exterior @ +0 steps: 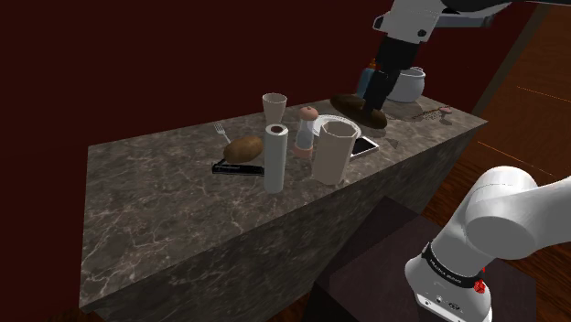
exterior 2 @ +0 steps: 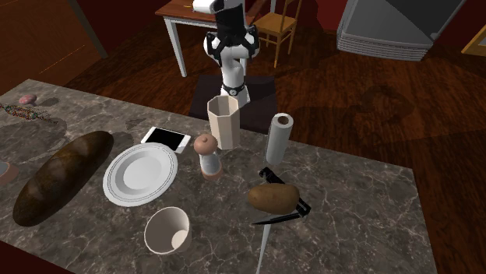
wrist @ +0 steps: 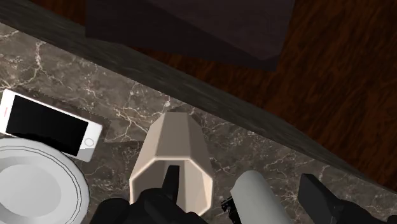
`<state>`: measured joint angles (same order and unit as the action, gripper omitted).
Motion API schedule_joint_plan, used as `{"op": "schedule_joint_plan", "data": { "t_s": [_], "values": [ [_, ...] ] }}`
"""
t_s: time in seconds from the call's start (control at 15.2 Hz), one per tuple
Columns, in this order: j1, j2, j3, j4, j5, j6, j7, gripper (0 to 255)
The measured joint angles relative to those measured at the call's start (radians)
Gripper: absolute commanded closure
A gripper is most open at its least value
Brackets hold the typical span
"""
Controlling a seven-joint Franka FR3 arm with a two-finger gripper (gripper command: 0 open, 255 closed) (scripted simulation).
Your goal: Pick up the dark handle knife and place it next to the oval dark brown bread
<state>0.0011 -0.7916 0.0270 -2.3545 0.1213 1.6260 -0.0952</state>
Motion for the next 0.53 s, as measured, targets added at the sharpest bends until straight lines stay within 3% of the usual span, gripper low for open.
{"op": "schedule_joint_plan", "data": {
  "t_s": [0.2,0.53],
  "values": [
    [0.006,0.033,0.006,-0.002,0.000,0.034,-0.009,0],
    [0.027,0.178,0.037,-0.013,0.000,0.190,-0.039,0]
  ]
}}
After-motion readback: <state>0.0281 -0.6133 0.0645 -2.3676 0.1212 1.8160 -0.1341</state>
